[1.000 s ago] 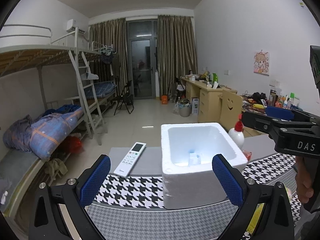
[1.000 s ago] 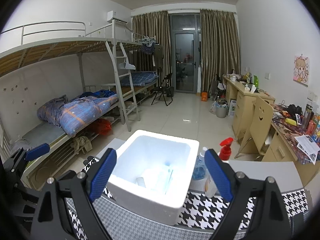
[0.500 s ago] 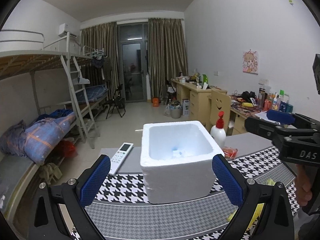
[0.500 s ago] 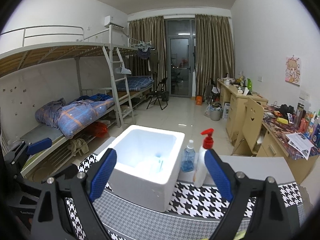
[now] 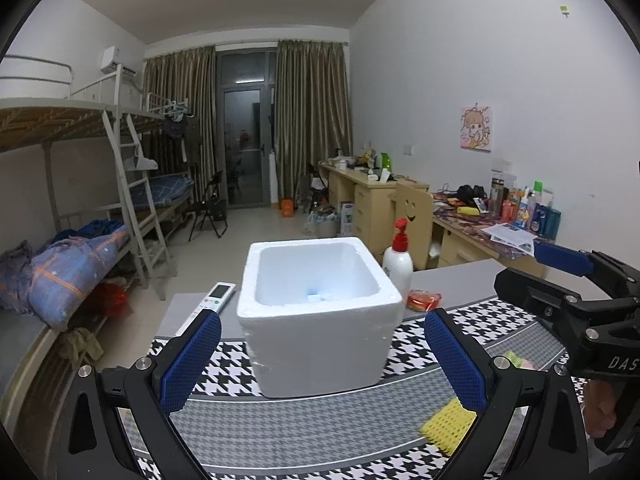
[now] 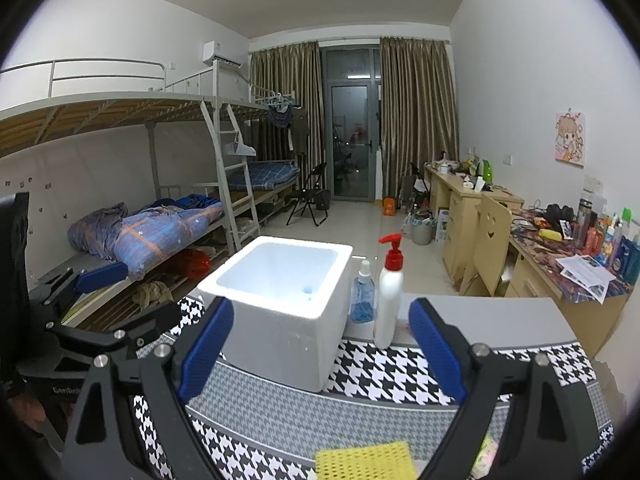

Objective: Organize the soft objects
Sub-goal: 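Withdraw both grippers from the foam box back toward the table items, then lower the left gripper onto the yellow mesh sponge while the right gripper approaches the pink tissue pack, then close the left gripper on the yellow mesh sleeve while the right gripper grasps the tissue pack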

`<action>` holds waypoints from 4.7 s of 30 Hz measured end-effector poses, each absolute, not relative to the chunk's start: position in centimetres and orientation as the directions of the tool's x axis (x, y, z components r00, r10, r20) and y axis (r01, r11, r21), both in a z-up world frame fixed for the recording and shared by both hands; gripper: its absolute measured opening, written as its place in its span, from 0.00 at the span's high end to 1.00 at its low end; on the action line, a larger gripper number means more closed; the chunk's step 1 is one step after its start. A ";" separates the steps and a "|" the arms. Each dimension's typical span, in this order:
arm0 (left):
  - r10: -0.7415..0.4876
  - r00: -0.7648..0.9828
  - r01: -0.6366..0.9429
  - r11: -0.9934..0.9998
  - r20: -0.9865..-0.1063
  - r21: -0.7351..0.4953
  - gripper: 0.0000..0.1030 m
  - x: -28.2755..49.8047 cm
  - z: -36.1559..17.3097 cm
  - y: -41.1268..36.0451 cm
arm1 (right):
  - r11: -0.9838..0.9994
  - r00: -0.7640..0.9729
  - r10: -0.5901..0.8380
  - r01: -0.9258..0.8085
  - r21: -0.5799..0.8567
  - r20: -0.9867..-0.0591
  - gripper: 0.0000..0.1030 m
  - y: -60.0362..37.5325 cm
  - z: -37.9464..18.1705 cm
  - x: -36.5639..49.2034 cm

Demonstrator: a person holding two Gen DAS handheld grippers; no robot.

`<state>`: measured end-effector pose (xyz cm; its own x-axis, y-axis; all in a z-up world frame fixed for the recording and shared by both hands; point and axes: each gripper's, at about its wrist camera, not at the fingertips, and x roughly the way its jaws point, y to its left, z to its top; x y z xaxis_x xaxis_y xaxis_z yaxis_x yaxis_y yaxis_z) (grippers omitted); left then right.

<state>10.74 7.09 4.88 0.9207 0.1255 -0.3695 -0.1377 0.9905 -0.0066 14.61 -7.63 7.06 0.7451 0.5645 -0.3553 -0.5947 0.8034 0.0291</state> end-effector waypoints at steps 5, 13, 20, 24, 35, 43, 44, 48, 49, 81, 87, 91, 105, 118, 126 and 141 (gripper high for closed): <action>0.103 0.923 -0.119 0.993 -0.371 -0.020 0.01 10.4 4.6 6.3 | 0.811 0.752 0.557 -0.584 0.035 -0.352 0.11 -8.6 6.6 14.0; 0.069 0.926 -0.083 0.996 -0.371 -0.022 0.01 10.3 4.0 4.2 | 0.832 0.773 0.531 -0.554 0.039 -0.348 0.11 -10.6 5.9 13.2; 0.038 0.932 -0.049 0.999 -0.362 -0.020 0.01 10.2 3.7 2.7 | 0.857 0.798 0.495 -0.514 0.039 -0.344 0.11 -12.3 5.5 12.5; 0.016 0.931 -0.025 0.999 -0.364 -0.021 0.01 10.4 3.6 2.3 | 0.869 0.809 0.477 -0.492 0.049 -0.344 0.11 -13.4 5.3 12.3; -0.047 0.924 0.035 0.999 -0.379 -0.036 0.01 11.1 2.5 0.4 | 0.894 0.834 0.432 -0.446 0.042 -0.343 0.11 -15.6 4.6 11.4; -0.075 0.915 0.065 0.997 -0.397 -0.039 0.01 11.5 1.8 -0.7 | 0.908 0.844 0.403 -0.417 0.038 -0.353 0.11 -16.8 4.0 11.8; -0.077 0.913 0.067 0.997 -0.400 -0.038 0.01 11.6 1.7 -0.8 | 0.909 0.845 0.400 -0.414 0.039 -0.355 0.11 -16.9 3.9 11.8; -0.086 0.907 0.076 0.996 -0.412 -0.040 0.01 11.9 1.2 -1.5 | 0.916 0.847 0.387 -0.398 0.047 -0.363 0.11 -17.7 3.4 12.0; -0.087 0.906 0.078 0.996 -0.414 -0.039 0.01 12.0 1.1 -1.6 | 0.918 0.848 0.382 -0.393 0.048 -0.366 0.11 -17.9 3.3 12.1; -0.113 0.829 0.125 0.992 -0.548 -0.015 0.01 15.4 -4.1 -4.8 | 0.956 0.828 0.284 -0.286 0.073 -0.482 0.11 -21.8 -0.9 15.0; -0.112 0.796 0.140 0.990 -0.595 0.000 0.01 16.5 -5.8 -5.3 | 0.961 0.816 0.267 -0.265 0.078 -0.512 0.11 -22.3 -2.1 16.1; -0.108 0.772 0.145 0.989 -0.626 0.008 0.01 17.3 -7.0 -5.5 | 0.963 0.807 0.259 -0.260 0.076 -0.530 0.11 -22.5 -2.9 16.8; -0.123 0.698 0.206 0.978 -0.706 0.034 0.12 18.6 -9.8 -6.6 | 0.966 0.775 0.245 -0.249 0.075 -0.582 0.11 -23.2 -4.7 19.0; -0.127 0.623 0.234 0.972 -0.772 0.028 0.46 19.4 -11.9 -6.8 | 0.972 0.748 0.207 -0.229 0.048 -0.630 0.11 -23.1 -6.3 20.9; -0.129 0.619 0.244 0.969 -0.775 0.033 0.61 19.4 -11.9 -6.7 | 0.968 0.720 0.198 -0.249 0.018 -0.665 0.11 -22.5 -7.5 21.8; -0.170 0.621 0.232 0.972 -0.765 -0.028 0.90 19.2 -11.5 -5.7 | 0.954 0.665 0.178 -0.298 -0.039 -0.725 0.11 -21.2 -9.7 23.8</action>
<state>19.19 -5.68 -11.53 0.6207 -0.1704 -0.7653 0.2318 0.9724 -0.0285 23.75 -21.15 -9.69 0.6650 0.1782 -0.7252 -0.2980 0.9538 -0.0389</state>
